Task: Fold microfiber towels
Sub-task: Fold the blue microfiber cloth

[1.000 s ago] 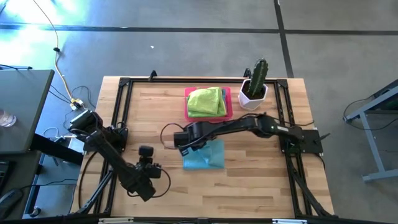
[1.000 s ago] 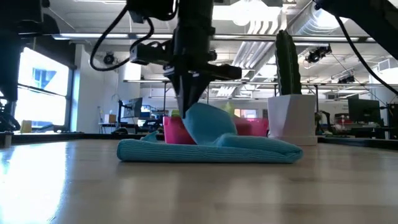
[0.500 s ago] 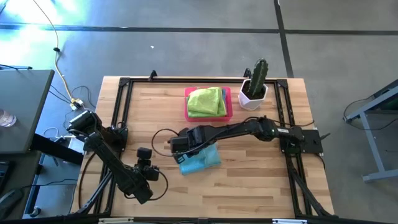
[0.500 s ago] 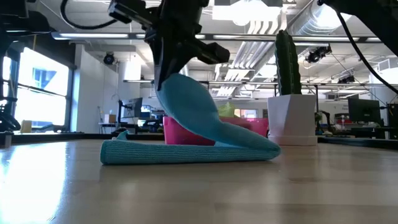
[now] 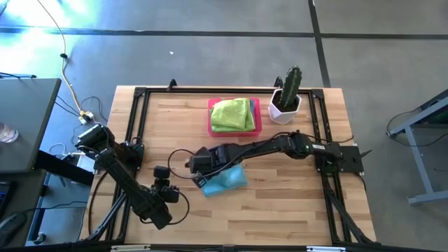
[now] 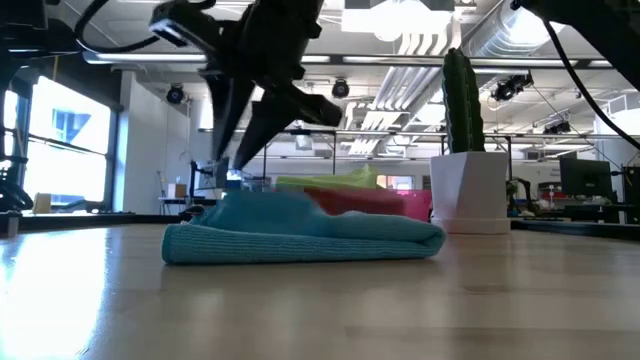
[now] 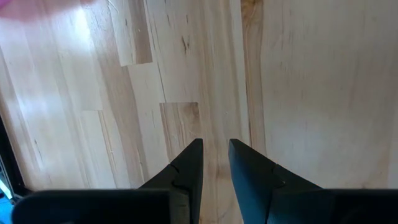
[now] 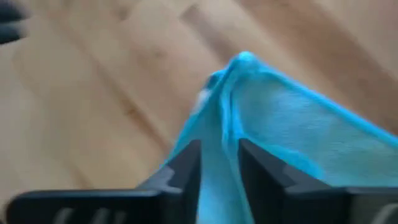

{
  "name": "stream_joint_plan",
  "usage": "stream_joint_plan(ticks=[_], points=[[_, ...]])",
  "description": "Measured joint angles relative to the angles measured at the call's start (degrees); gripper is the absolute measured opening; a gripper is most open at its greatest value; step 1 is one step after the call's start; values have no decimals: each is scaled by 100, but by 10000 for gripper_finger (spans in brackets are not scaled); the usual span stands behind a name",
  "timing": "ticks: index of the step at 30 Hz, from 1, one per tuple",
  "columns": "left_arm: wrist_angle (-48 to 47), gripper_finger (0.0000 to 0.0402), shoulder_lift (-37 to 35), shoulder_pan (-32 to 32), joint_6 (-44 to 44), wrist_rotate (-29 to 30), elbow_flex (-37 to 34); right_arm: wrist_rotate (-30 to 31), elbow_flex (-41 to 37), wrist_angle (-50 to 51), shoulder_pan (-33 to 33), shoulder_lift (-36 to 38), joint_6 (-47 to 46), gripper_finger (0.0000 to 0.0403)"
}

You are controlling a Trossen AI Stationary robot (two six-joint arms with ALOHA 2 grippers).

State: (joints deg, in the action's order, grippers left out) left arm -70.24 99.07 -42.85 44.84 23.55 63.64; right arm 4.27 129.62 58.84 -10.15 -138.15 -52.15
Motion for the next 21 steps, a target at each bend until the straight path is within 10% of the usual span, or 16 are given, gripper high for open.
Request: stream_joint_plan(ticks=[5, 13, 21], points=[[1, 69, 0, 0, 0, 0, 0, -627, 83, -47, -103, 0, 661, 159], [1, 69, 0, 2, 63, 4, 0, 1384, 264, 2490, -166, 2, 247, 165], [8, 69, 0, 2, 155, 7, 0, 1007, 262, 2159, -96, -463, 727, 158]])
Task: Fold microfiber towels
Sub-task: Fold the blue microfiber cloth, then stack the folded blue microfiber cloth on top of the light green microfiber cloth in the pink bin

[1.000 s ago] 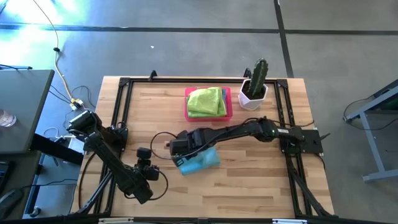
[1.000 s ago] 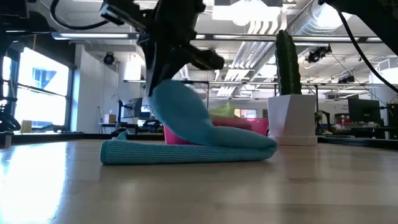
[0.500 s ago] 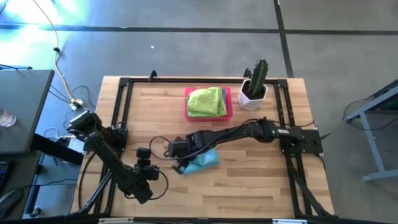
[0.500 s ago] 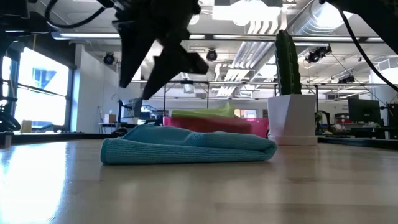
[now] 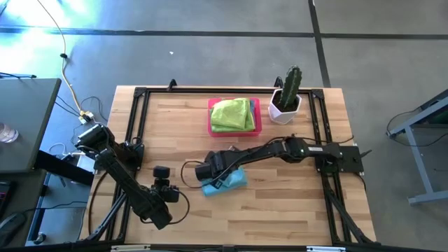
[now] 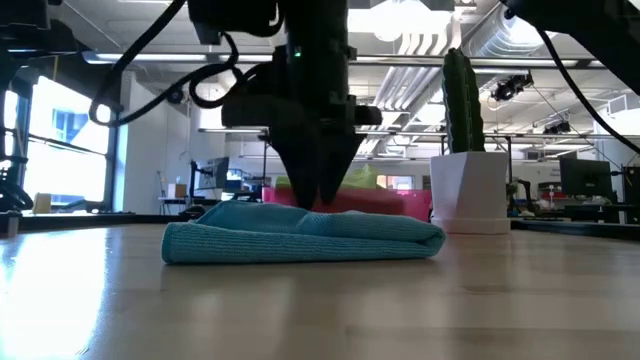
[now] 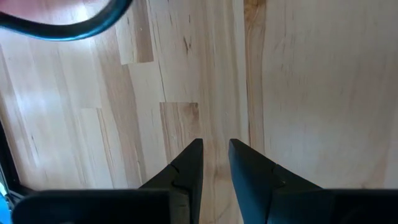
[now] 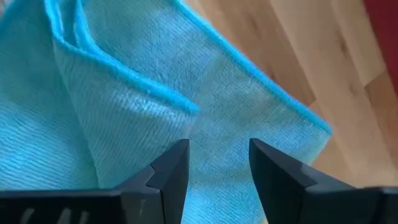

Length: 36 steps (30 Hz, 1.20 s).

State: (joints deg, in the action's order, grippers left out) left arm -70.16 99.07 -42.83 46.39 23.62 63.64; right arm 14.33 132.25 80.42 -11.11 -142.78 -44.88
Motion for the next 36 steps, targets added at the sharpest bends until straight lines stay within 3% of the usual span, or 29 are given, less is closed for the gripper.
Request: stream_joint_plan(ticks=[5, 13, 17, 21, 27, 31, 36], points=[[3, 69, 0, 0, -3, -34, 0, -130, 0, -216, 35, -75, 27, 158], [-3, 69, 0, 0, -37, -33, 0, -1429, 201, -1561, -368, 41, 1099, 158], [10, 69, -2, 0, -92, -26, 0, -936, 234, -1281, -503, 104, 1122, 158], [115, 69, -2, 15, -97, 253, 0, -372, 273, -338, -470, 130, 651, 158], [753, 69, -2, 181, -478, 1256, 0, -370, 271, 1002, -417, 318, 453, 158], [1387, 69, -2, 345, -884, 1780, 0, -495, 190, 949, -406, 565, 778, 158], [2237, 60, -2, 603, -1529, 1910, -44, -333, 188, 967, -396, 787, 1123, 158]])
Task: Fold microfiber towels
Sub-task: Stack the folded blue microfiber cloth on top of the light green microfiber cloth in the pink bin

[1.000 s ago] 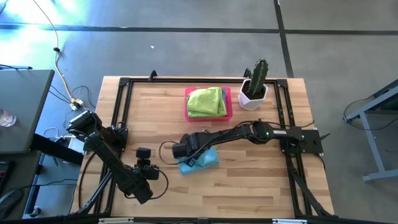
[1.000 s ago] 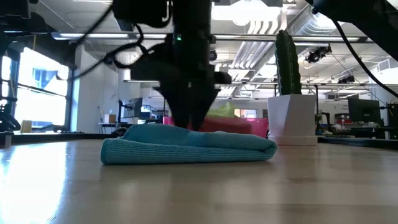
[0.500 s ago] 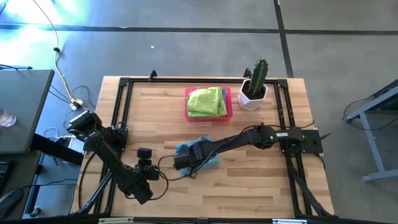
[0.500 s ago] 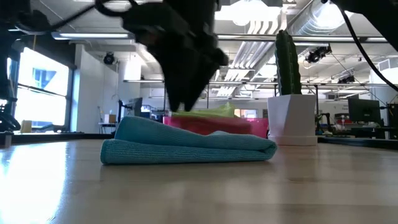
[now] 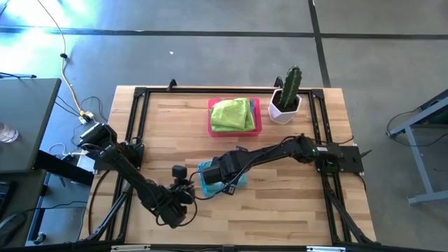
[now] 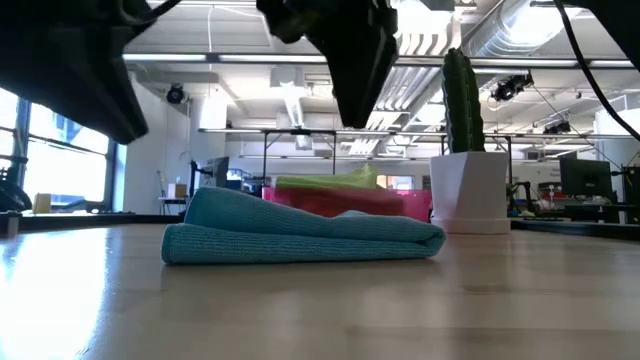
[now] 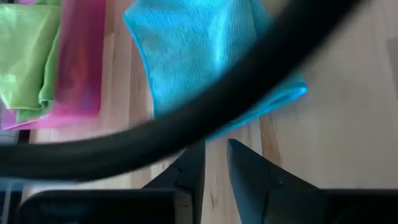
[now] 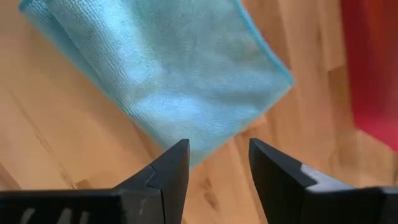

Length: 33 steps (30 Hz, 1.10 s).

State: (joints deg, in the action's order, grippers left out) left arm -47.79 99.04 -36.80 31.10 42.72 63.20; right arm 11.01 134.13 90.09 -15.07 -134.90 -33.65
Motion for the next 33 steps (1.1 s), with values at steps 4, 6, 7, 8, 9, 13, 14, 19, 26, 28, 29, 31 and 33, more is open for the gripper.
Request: stream_joint_plan(ticks=[4, 6, 7, 8, 9, 13, 14, 19, 26, 28, 29, 31, 33], points=[[535, 38, 0, 236, -184, -106, -271, 167, 0, -5, 13, 54, 72, 158], [731, 26, 0, 355, -159, -108, -401, 179, -89, -23, 21, 62, 100, 158], [892, 21, 0, 417, -143, -82, -481, 193, -201, -21, 30, 67, 104, 158], [1072, 15, 0, 482, -112, -37, -563, 206, -355, -17, 39, 67, 51, 158], [1226, 11, 0, 552, -93, -3, -641, 208, -565, -12, 39, 67, -44, 158], [1714, 1, 0, 781, -93, 4, -842, 58, -1639, -17, 18, 282, -410, 158], [1890, 2, 0, 837, -138, 2, -911, 54, -1940, -21, -4, 418, -541, 158], [3088, 1, 0, 1112, -434, -206, -1308, 50, -3483, -285, -107, 1457, -1486, 158], [4896, 0, 0, 1362, -518, -966, -2010, 425, -5933, -4096, -146, 3136, -2352, 158], [5098, 0, 2, 1389, -322, -1023, -2195, 598, -6451, -5061, -146, 3391, -2433, 158], [5187, 0, 2, 1392, -233, -1087, -2269, 677, -6684, -5455, -132, 3473, -2436, 158], [5261, 0, 2, 1396, -60, -1351, -2391, 730, -7063, -6067, -75, 3548, -2443, 159], [5277, 0, 27, 1391, 79, -1633, -2440, 685, -7361, -6654, -6, 3560, -2483, 164]])
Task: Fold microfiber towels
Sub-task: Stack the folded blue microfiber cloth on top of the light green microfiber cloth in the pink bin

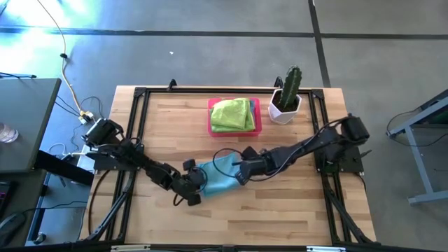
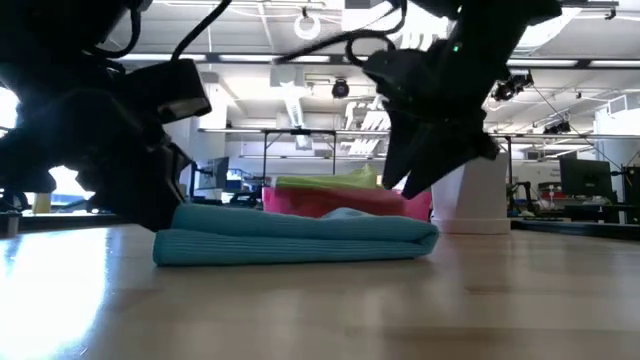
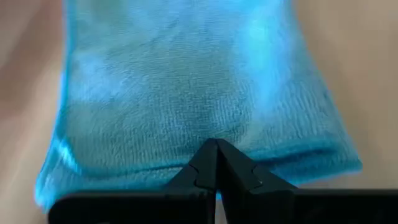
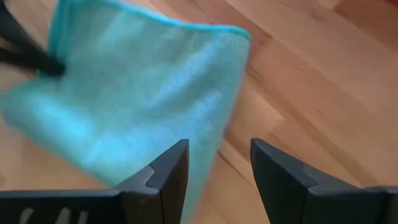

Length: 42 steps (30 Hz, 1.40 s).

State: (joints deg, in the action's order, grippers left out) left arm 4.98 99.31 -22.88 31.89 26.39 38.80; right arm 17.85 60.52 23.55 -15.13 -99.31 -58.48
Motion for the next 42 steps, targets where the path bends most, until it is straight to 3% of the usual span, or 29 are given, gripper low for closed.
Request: stream_joint_plan(ticks=[4, 8, 11, 14, 16, 21, 23, 34, 42], points=[[298, 0, 35, -89, 46, -227, -56, -424, -373, -1202, 76, -5, 222, 182], [640, 0, 45, -166, -289, -704, -60, -744, -360, -2423, -74, -9, 1784, 196], [962, 0, 50, -168, -506, -1029, -62, -540, -197, -2610, -277, -67, 3066, 196], [1233, 0, 50, -135, -663, -1332, -62, -313, -123, -2577, -439, -179, 3535, 193], [1354, 0, 50, -110, -663, -1382, -62, -246, -115, -2540, -495, -196, 3376, 191], [1424, 0, 50, -113, -511, -1114, -62, 319, -106, -2161, -481, -173, 1193, 186], [1367, 0, 50, -128, -345, -1020, -62, 441, -103, -1885, -408, -175, 752, 186], [1280, 0, 267, -169, -204, -955, -62, -675, -101, -1248, 234, -319, 538, 186], [1359, 0, 404, -166, -176, -923, -47, -1460, -108, -901, 277, -395, 296, 186]])
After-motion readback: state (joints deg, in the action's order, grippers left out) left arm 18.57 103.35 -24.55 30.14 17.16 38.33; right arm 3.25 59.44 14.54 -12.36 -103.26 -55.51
